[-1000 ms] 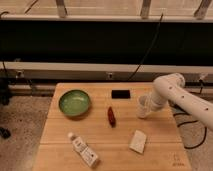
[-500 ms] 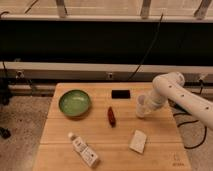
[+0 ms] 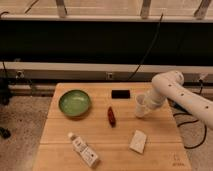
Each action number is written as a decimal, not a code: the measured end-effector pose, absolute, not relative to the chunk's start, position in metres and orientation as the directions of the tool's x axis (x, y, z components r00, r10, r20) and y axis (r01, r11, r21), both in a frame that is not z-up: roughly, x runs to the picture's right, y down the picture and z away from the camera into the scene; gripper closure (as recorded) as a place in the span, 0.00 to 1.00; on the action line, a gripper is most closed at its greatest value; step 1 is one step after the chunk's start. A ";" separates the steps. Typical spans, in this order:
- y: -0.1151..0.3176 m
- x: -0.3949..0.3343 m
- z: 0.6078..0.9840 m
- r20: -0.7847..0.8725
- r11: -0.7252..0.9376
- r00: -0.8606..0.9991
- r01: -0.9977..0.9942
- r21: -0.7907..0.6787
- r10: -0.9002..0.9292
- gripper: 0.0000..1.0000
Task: Place the ceramic cup in the ceramic bowl
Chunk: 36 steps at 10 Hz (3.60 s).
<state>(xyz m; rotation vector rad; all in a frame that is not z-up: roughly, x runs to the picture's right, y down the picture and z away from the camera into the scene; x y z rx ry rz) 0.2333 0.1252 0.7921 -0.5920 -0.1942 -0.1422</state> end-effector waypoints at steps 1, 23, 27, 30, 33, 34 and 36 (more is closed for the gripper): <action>0.125 0.232 0.792 0.227 0.820 0.970 0.194 -0.538 -0.081 1.00; 0.105 0.189 0.782 0.321 0.792 0.934 0.311 -0.526 -0.155 1.00; 0.097 0.173 0.779 0.343 0.785 0.923 0.342 -0.517 -0.176 1.00; 0.092 0.159 0.776 0.360 0.778 0.913 0.365 -0.511 -0.192 1.00; 0.087 0.150 0.774 0.373 0.773 0.905 0.384 -0.505 -0.206 1.00; 0.085 0.142 0.773 0.381 0.769 0.899 0.396 -0.502 -0.215 1.00; 0.082 0.136 0.771 0.385 0.767 0.896 0.403 -0.499 -0.220 1.00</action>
